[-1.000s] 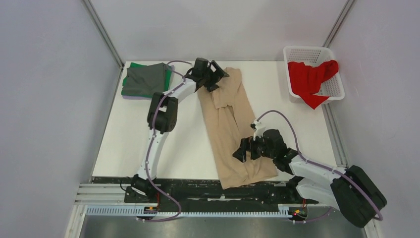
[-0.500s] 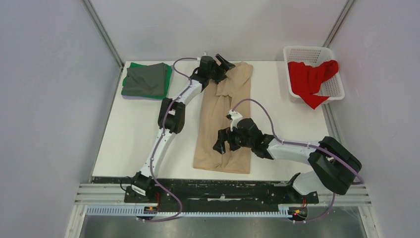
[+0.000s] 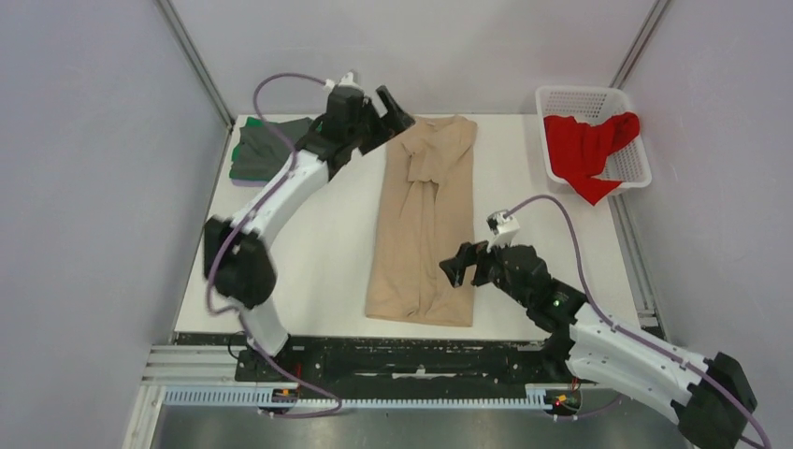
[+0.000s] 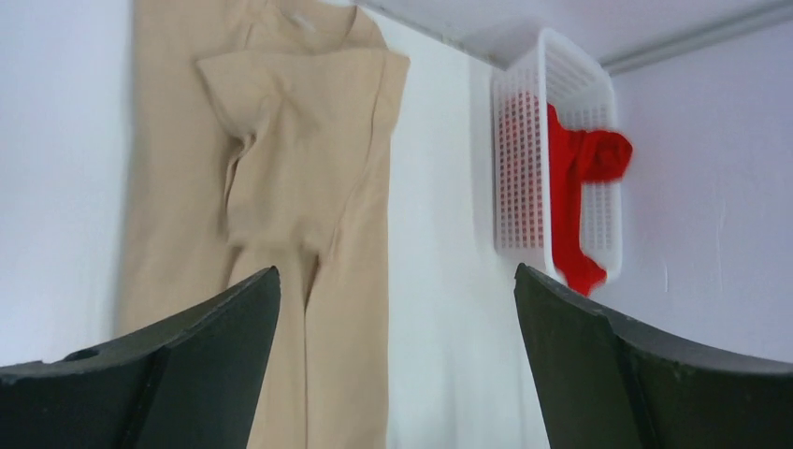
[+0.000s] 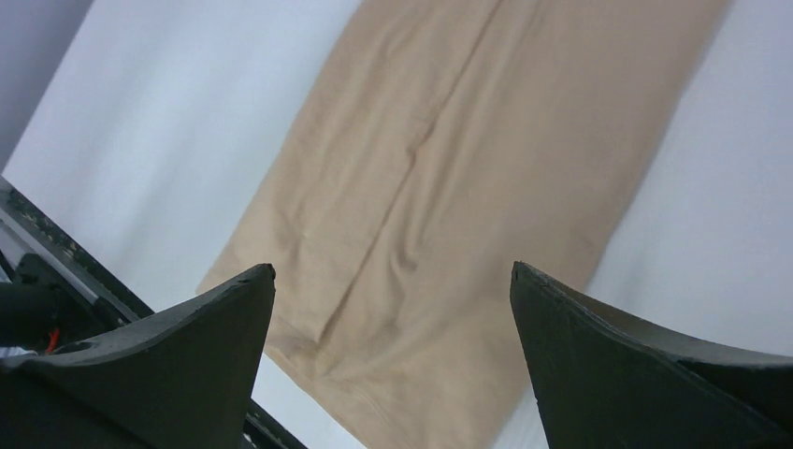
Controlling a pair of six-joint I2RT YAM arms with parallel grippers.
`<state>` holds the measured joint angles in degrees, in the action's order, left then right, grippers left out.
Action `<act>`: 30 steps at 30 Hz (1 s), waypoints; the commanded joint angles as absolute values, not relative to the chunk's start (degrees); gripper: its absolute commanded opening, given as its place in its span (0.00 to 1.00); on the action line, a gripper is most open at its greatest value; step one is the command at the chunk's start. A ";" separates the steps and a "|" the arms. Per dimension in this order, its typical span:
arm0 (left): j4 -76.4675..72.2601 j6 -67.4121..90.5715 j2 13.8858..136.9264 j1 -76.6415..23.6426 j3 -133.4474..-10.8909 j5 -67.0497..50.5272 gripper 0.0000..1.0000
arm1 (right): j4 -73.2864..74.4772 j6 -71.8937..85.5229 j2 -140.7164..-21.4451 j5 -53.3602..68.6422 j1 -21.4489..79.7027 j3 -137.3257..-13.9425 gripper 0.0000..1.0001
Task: Fold and stack the t-shirts
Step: Rotate the tshirt 90 degrees, then grab the bottom of the folded rectangular tshirt with both arms
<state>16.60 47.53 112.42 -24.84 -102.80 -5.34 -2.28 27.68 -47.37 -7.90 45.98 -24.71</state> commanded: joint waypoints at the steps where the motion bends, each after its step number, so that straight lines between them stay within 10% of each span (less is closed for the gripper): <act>1: 18.34 39.73 86.62 -31.34 -74.89 7.39 1.00 | 3.75 28.09 -39.04 -8.21 46.05 -16.95 0.98; 6: 18.17 51.09 65.65 -40.56 -45.97 14.59 1.00 | 10.26 23.18 -34.64 1.42 46.01 -15.61 0.98; 16: 31.73 63.63 45.17 -52.13 -25.55 10.10 1.00 | 16.35 24.11 -33.59 6.74 46.06 -11.57 0.98; 30: 19.58 64.36 50.09 -52.21 -18.85 6.77 0.68 | 11.24 24.95 -38.62 12.80 46.14 -8.89 0.80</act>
